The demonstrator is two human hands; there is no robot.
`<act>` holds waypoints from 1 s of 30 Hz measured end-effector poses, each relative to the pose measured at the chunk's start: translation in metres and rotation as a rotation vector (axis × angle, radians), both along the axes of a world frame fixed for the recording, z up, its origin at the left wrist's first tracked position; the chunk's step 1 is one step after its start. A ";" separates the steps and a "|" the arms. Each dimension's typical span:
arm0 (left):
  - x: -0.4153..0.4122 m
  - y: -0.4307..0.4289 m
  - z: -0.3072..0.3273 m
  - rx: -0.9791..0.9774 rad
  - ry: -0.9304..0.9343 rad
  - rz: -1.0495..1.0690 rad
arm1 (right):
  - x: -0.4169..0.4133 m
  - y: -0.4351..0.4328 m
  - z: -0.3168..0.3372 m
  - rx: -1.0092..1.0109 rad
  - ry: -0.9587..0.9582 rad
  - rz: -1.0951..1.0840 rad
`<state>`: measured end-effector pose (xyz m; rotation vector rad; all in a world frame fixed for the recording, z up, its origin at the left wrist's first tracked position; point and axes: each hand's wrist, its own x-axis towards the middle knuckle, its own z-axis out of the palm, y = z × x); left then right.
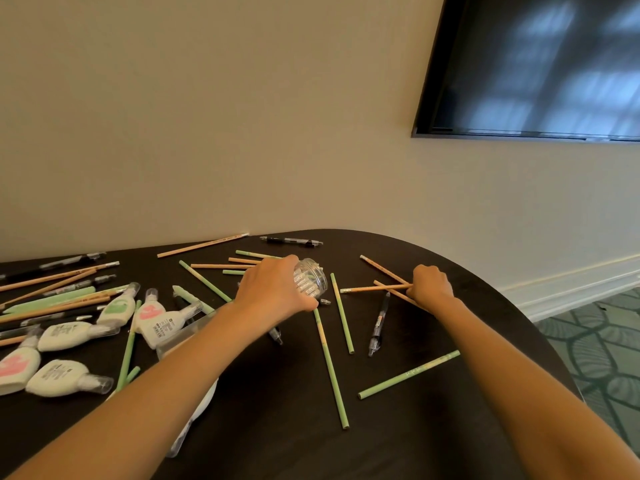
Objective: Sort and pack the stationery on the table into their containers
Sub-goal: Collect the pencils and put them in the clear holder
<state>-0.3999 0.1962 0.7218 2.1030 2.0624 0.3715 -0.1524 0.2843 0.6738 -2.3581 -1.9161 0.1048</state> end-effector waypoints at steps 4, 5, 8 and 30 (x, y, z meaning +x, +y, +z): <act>-0.001 -0.001 0.002 0.006 0.009 -0.006 | -0.003 -0.003 -0.002 0.073 0.000 -0.028; -0.002 -0.002 0.002 0.010 0.011 -0.005 | -0.005 -0.005 0.000 0.110 -0.005 -0.036; -0.003 -0.005 0.006 0.021 0.000 -0.007 | -0.013 -0.008 0.009 0.224 0.001 -0.014; -0.129 -0.117 0.034 0.027 -0.113 0.133 | -0.223 -0.134 0.090 -0.120 1.719 0.316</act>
